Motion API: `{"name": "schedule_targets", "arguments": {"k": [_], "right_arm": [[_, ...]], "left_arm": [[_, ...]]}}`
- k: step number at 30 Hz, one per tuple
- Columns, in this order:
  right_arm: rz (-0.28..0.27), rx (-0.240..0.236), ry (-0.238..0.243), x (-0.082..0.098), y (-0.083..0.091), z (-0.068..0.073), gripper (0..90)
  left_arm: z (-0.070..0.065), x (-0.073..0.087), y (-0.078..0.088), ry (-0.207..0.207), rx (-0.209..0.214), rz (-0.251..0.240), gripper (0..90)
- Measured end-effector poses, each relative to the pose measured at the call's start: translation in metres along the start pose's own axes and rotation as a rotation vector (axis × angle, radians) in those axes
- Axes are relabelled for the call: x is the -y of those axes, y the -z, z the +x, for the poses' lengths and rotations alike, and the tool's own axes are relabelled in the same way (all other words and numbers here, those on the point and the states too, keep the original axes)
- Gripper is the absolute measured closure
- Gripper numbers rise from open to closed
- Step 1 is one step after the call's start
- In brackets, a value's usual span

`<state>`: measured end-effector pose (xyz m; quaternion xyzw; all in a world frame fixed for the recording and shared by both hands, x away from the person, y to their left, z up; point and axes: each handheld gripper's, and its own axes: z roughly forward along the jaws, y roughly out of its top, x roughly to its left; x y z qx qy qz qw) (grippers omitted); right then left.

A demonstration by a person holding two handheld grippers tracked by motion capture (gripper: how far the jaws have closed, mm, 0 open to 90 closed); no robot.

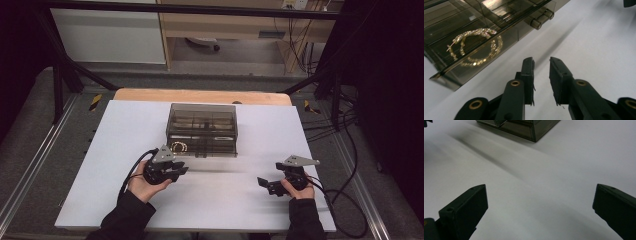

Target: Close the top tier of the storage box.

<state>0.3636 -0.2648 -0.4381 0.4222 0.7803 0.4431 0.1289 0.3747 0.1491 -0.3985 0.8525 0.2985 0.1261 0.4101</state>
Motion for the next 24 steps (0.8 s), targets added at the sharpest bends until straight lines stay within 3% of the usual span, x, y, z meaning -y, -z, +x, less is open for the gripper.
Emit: {"name": "schedule_targets", "arguments": {"k": [11,24], "right_arm": [[0.0,0.001,-0.002,0.0,0.001,0.0,0.6],[-0.004,0.001,0.001,0.001,0.001,0.0,0.6]], "left_arm": [[-0.001,-0.015,-0.012,-0.004,-0.005,0.01,81.8],[0.005,-0.021,-0.02,0.025,-0.022,0.004,89.3]]}}
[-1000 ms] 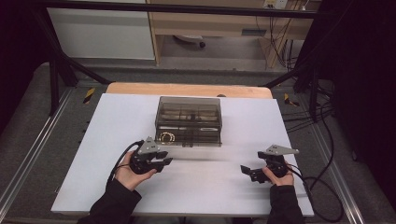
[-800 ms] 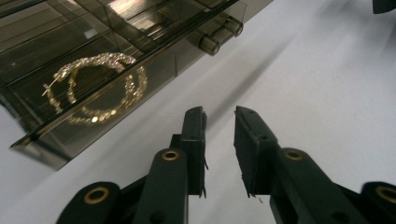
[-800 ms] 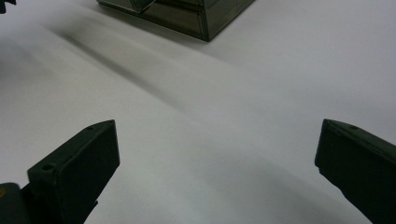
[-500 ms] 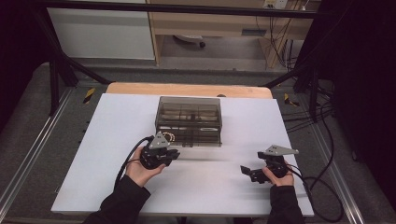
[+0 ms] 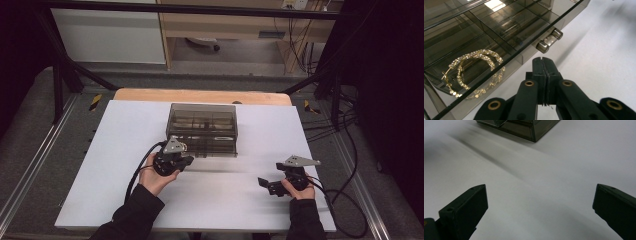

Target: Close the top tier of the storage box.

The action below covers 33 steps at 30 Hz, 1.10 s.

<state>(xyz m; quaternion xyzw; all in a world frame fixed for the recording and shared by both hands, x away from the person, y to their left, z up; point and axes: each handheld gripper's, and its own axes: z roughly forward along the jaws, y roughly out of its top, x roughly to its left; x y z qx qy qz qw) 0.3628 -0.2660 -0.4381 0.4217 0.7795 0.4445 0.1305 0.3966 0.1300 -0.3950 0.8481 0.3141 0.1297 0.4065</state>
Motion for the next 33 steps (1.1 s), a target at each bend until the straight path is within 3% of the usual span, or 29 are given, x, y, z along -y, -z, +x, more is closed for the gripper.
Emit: {"name": "schedule_targets", "arguments": {"k": [19,33], "right_arm": [[0.004,-0.001,0.001,0.0002,0.0002,0.0004,0.6],[0.007,-0.001,0.006,0.0005,-0.0005,0.0005,0.6]], "left_arm": [[0.0033,-0.0021,-0.005,-0.009,-0.007,-0.015,90.0],[0.0062,-0.0037,-0.0077,0.006,-0.013,-0.026,90.0]]}}
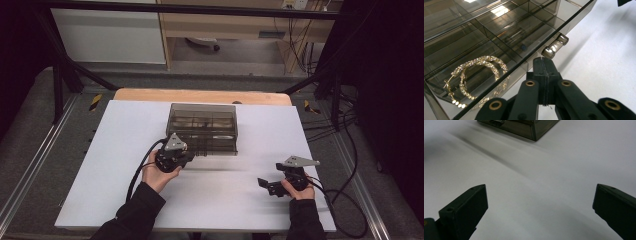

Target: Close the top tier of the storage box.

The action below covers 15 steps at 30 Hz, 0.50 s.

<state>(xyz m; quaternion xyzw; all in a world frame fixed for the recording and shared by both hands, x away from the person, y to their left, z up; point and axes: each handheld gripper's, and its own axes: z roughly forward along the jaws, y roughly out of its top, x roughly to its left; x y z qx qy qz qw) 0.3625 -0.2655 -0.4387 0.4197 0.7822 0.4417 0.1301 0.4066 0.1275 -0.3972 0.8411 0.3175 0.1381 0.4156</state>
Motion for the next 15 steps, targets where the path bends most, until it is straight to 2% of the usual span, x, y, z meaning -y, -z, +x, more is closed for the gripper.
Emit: {"name": "schedule_targets", "arguments": {"k": [15], "right_arm": [[0.0,0.0,0.0,0.0,0.0001,0.0001,0.6]], "left_arm": [[0.0054,-0.0018,-0.0033,0.012,-0.014,-0.006,90.0]]}}
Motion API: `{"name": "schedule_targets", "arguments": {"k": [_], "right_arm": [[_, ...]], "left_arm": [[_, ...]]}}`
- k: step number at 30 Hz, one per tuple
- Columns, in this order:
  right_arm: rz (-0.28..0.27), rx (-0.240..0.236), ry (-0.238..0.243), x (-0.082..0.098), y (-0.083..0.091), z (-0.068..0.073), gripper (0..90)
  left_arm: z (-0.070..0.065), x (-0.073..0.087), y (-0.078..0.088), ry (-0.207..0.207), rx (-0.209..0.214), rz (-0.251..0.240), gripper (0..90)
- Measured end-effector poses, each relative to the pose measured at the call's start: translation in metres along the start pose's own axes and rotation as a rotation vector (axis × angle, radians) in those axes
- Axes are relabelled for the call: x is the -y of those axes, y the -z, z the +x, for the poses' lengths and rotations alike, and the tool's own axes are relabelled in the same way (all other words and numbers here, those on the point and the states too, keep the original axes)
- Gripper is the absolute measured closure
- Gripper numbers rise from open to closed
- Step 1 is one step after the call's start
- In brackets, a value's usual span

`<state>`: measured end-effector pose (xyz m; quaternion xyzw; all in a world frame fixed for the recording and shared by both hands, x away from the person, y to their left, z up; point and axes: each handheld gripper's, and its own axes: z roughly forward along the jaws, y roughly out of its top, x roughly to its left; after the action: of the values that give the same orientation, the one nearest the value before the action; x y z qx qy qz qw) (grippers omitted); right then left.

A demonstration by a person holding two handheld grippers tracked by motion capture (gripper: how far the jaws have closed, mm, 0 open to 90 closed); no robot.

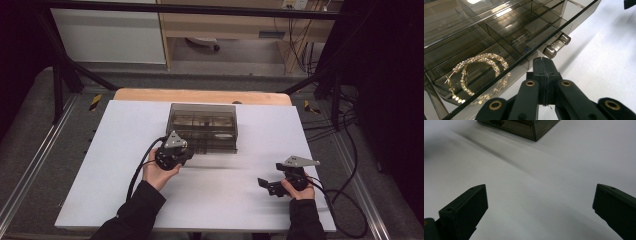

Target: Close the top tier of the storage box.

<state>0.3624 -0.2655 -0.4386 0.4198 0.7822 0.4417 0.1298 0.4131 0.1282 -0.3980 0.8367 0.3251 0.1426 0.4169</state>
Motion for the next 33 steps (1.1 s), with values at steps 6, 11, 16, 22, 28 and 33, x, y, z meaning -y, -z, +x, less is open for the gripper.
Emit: {"name": "schedule_targets", "arguments": {"k": [6,11,16,22,28,33], "right_arm": [[0.002,-0.003,-0.003,0.0,0.0,0.0003,0.6],[0.001,-0.002,0.001,0.0001,0.0,0.0001,0.6],[0.003,-0.003,-0.004,0.0,0.0,0.0005,0.6],[0.006,-0.003,-0.003,0.0001,0.0,0.0005,0.6],[0.006,-0.003,-0.004,0.0001,0.0,0.0006,0.6],[0.003,-0.004,-0.006,0.0,0.0,0.0007,0.7]], "left_arm": [[0.0017,-0.0006,-0.002,0.001,-0.005,0.004,90.0],[0.0029,-0.0018,-0.0029,0.005,-0.013,0.0,90.0],[0.0044,-0.0021,-0.0037,0.006,-0.02,-0.004,90.0],[0.0061,-0.0029,-0.005,0.01,-0.025,-0.007,90.0],[0.008,-0.0036,-0.0066,0.014,-0.028,-0.01,90.0],[0.0092,-0.0043,-0.0081,0.018,-0.033,-0.013,90.0]]}}
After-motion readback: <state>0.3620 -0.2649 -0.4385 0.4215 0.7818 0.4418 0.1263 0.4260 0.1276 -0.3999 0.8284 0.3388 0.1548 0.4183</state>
